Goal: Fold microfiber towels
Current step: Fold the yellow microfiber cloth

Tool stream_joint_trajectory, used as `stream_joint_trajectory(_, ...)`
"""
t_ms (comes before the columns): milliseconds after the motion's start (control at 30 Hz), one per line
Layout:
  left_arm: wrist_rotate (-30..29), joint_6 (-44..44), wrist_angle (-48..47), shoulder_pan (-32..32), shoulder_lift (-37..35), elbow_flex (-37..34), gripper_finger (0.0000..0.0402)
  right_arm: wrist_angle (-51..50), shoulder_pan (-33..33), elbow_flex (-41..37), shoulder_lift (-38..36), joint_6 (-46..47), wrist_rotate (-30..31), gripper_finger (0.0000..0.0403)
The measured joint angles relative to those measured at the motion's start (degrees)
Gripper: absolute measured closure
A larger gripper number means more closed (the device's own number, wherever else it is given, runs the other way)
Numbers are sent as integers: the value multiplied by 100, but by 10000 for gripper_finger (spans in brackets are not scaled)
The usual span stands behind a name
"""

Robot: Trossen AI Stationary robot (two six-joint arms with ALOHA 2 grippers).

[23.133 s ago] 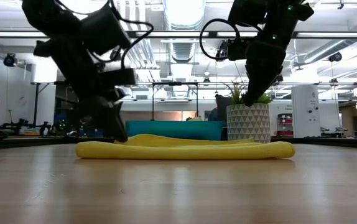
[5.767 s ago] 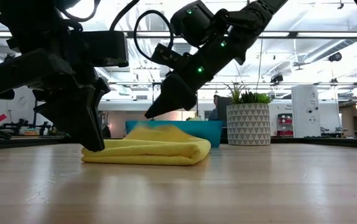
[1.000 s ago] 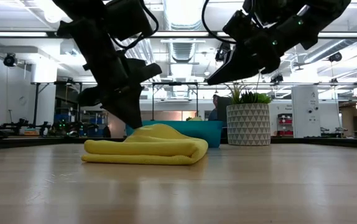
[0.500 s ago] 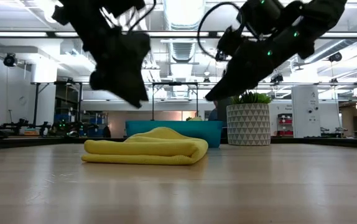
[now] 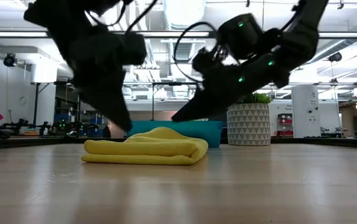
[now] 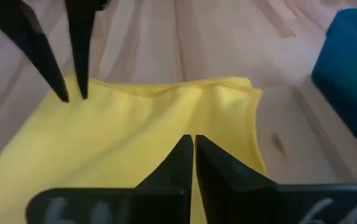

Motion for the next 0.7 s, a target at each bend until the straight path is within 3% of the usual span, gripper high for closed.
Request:
stream_joint_trajectory(133, 14, -161, -12, -44, 259, -2, 379, -2, 0, 337, 424, -13, 145, 394)
stream_joint_trajectory(267, 421, -215, 2, -53, 501, -2, 397, -55, -37, 520, 673, -41, 615, 394)
stream_joint_trajectory(400, 761, -315, 28, -98, 641, 14, 400, -316, -194, 611, 722, -47, 768, 394)
stream_joint_trajectory(700, 894, -313, -17, -138, 580, 11, 400, -404, -461, 609, 672, -80, 771, 394)
